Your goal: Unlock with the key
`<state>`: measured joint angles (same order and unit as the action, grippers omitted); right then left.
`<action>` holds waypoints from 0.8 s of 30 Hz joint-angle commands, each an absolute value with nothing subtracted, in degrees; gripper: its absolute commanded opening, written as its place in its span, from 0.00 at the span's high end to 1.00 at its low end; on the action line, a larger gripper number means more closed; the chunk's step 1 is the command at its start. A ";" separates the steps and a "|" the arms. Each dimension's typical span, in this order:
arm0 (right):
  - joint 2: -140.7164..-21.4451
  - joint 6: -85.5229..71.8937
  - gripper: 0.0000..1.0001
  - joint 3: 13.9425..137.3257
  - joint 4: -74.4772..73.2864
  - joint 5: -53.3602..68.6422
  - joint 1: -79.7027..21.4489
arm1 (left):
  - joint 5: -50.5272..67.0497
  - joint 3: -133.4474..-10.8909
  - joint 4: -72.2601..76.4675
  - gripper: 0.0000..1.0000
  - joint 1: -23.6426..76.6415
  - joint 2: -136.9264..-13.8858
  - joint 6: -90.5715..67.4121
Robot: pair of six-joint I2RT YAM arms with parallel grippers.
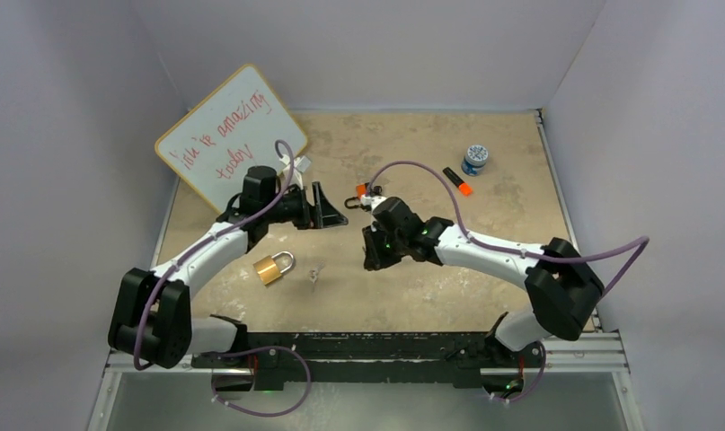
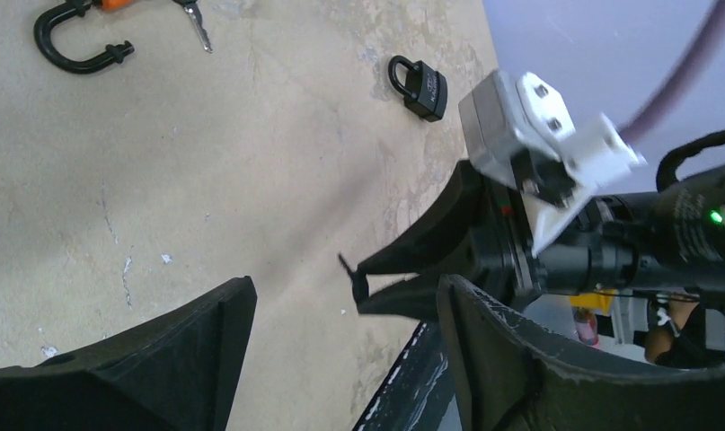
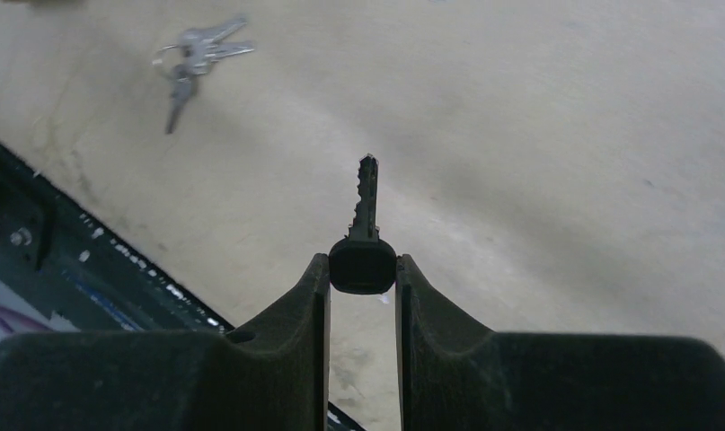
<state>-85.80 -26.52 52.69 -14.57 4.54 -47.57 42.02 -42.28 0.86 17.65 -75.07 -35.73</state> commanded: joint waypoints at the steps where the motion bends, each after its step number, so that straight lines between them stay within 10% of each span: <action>1: -86.92 -21.87 0.95 56.66 -9.13 6.41 -51.27 | 43.17 -40.94 3.32 0.26 19.48 -73.57 -31.40; 24: -90.56 -24.86 0.98 62.18 -0.19 -0.75 -55.76 | 41.06 -40.69 -2.60 0.65 19.95 -77.63 -28.95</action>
